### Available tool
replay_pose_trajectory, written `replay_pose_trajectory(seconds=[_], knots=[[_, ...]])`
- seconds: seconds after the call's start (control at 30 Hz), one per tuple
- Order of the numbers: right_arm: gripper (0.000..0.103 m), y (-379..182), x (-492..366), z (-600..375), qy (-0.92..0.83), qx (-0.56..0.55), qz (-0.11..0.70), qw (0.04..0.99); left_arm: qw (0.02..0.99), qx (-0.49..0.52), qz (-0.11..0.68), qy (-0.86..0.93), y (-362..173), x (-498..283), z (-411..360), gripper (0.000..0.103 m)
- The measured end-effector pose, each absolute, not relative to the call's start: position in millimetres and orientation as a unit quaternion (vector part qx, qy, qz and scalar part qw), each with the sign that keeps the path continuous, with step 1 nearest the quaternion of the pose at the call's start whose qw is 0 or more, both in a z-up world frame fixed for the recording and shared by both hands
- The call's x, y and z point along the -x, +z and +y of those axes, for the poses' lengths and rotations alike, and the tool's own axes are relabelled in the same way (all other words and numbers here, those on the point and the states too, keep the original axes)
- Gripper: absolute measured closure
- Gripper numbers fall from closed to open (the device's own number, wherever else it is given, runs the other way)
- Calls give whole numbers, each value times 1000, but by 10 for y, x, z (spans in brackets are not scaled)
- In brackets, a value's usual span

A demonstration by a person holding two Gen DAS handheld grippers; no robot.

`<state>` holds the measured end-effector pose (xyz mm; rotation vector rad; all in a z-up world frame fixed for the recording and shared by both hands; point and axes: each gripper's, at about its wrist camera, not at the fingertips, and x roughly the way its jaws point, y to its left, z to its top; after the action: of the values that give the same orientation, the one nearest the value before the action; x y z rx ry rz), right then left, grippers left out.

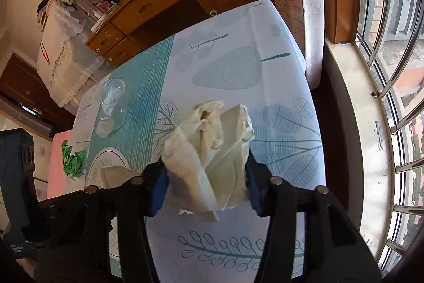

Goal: Collect trash
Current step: 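Grasp the beige soap bar with the left gripper while the right grasps the crumpled tissue, then carry the soap bar and tissue over the bin with both grippers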

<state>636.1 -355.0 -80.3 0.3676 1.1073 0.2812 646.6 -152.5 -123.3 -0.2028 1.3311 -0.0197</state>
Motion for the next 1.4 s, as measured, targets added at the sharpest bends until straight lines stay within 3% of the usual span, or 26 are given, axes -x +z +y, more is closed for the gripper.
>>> replay_pose_trajectory(seconds=[0.53, 0.93, 1.4], knots=[[67, -145, -5293, -3244, 148, -180, 497, 836, 821, 62, 567, -30, -321, -5443, -1108, 78], [67, 483, -3589, -2584, 119, -179, 460, 862, 837, 53, 541, -66, 249, -3795, -350, 78], [67, 620, -1160, -1539, 62, -189, 461, 865, 844, 8, 521, -125, 492, -1581, 617, 78]])
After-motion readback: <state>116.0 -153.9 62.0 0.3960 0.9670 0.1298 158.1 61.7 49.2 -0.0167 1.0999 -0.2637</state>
